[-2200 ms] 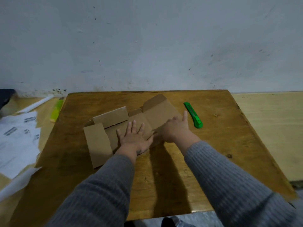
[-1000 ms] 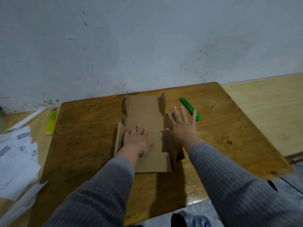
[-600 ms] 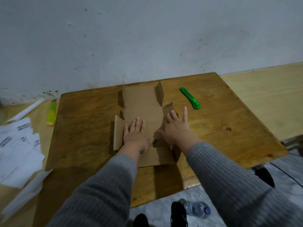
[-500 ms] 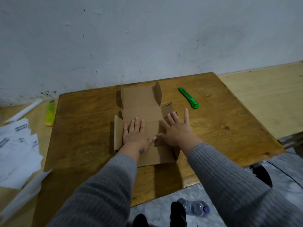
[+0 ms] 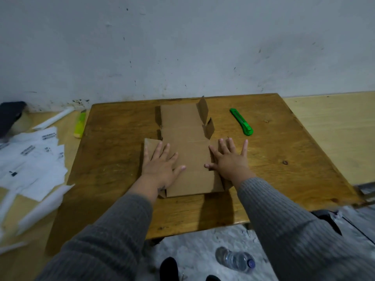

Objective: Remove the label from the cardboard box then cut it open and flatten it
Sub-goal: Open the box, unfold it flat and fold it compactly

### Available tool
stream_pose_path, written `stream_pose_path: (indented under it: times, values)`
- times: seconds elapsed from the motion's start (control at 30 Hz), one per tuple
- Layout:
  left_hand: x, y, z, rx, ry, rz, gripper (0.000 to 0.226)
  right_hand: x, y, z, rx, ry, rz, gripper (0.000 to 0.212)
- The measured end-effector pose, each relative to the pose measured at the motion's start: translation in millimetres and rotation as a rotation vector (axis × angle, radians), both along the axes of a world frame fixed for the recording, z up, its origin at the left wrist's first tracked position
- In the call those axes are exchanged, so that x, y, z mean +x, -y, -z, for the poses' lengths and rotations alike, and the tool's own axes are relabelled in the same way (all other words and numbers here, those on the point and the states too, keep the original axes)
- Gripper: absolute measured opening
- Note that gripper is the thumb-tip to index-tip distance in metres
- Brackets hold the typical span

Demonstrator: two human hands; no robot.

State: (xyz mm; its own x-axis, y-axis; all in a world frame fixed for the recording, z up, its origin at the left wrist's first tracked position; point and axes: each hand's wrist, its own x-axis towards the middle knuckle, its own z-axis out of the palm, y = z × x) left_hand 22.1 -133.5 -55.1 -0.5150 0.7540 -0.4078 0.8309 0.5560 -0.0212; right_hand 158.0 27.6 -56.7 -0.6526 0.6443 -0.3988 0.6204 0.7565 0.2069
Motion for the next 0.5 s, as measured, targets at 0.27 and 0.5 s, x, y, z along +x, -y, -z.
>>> stream_pose_path:
  times: [0.27, 0.5]
  values:
    - [27.6, 18.9, -8.6, 0.221, -0.029, -0.085, 0.059, 2.5, 28.9, -37.9, -0.182, -0.264, -0.297, 0.059]
    - [36.3, 44.6, -15.3, 0.244, 0.020, -0.199, 0.063, 16.2, 45.2, -46.3, -0.216, -0.353, -0.245, 0.036]
